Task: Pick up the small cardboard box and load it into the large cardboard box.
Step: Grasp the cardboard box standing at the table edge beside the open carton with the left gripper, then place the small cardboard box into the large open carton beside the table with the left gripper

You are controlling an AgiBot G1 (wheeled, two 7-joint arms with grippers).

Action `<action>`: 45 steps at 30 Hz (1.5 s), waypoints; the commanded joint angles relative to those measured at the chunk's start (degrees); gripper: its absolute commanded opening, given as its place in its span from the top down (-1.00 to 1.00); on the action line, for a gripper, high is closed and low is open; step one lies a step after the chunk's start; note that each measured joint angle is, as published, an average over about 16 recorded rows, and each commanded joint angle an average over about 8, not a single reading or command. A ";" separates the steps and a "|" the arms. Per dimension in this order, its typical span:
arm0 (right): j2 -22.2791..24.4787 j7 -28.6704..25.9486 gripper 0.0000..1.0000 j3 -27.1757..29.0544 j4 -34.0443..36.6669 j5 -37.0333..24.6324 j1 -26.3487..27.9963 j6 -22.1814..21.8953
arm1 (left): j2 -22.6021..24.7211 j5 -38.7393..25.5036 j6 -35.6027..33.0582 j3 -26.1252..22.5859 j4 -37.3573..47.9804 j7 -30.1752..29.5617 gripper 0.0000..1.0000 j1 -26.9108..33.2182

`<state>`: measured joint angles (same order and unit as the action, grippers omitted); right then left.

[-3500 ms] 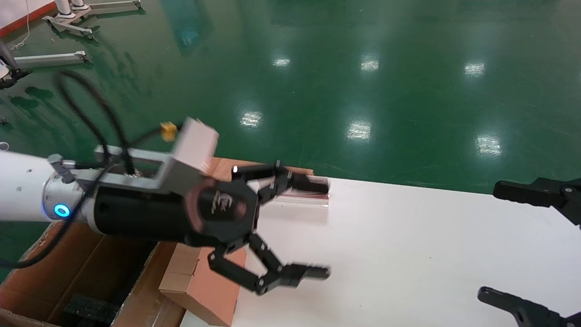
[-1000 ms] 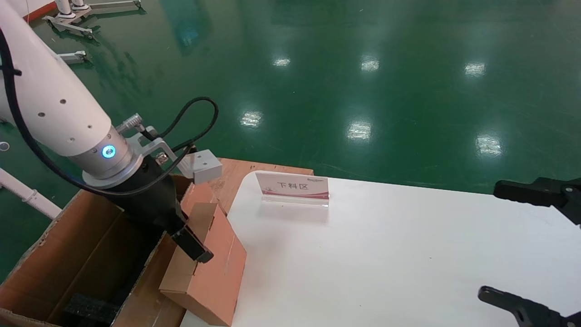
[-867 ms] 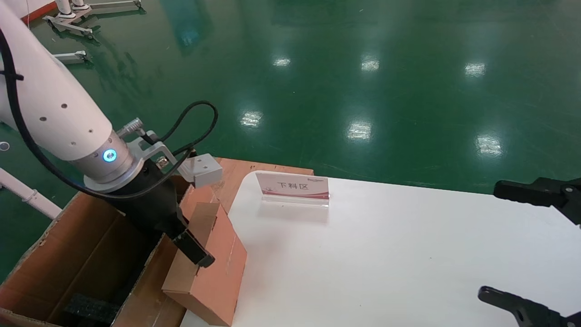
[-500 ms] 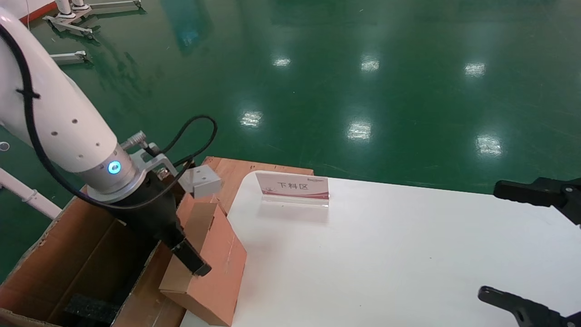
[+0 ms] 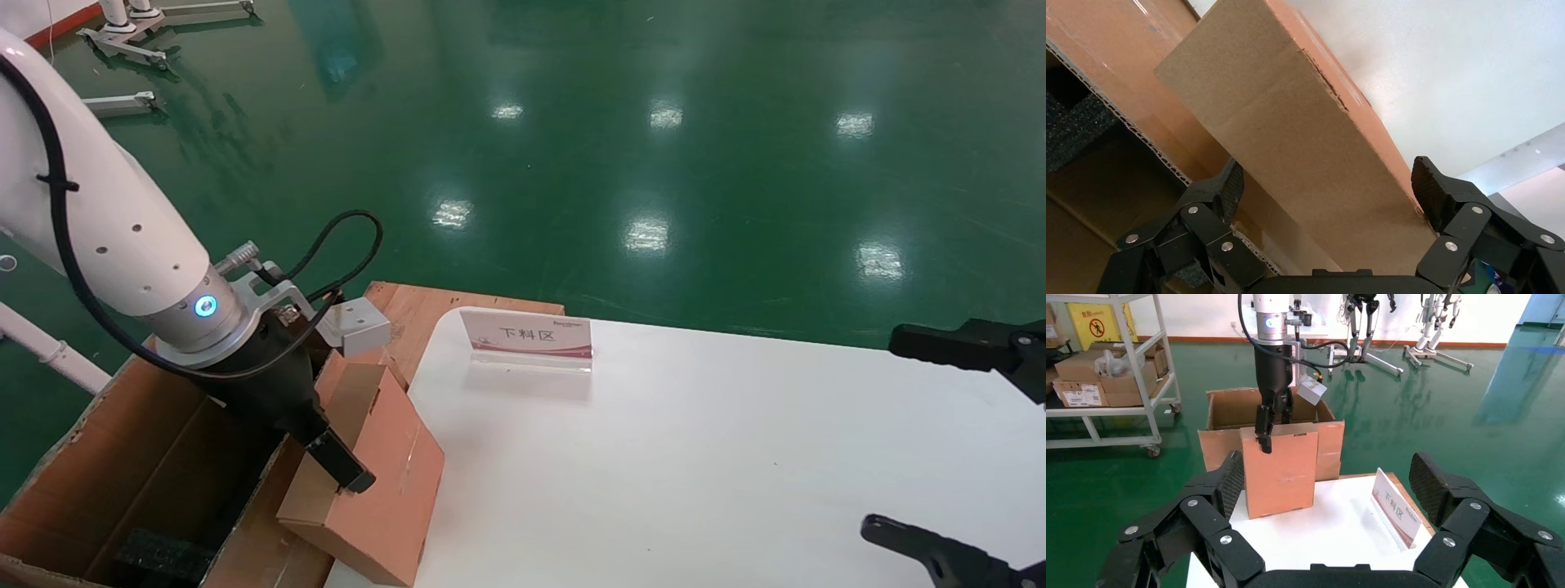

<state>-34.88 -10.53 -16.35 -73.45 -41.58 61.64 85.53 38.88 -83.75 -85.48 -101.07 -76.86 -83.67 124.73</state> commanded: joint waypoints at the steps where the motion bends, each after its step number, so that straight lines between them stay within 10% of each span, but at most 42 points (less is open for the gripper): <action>1: 0.00 0.00 0.08 0.00 0.00 0.00 0.00 0.00 | -0.05 0.05 0.10 0.04 0.02 -0.01 0.67 0.00; 5: 0.00 0.00 1.00 0.00 0.00 0.00 0.00 0.00 | 0.04 -0.01 -0.06 0.05 0.01 0.04 1.00 0.00; 45: 0.00 0.01 1.00 -0.03 0.03 0.01 0.02 0.00 | -0.47 2.31 -0.29 1.82 1.00 1.45 1.00 2.04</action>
<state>-34.88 -10.52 -16.39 -73.42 -41.58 61.66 85.54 38.27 -81.36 -85.96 -99.02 -75.89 -82.15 127.28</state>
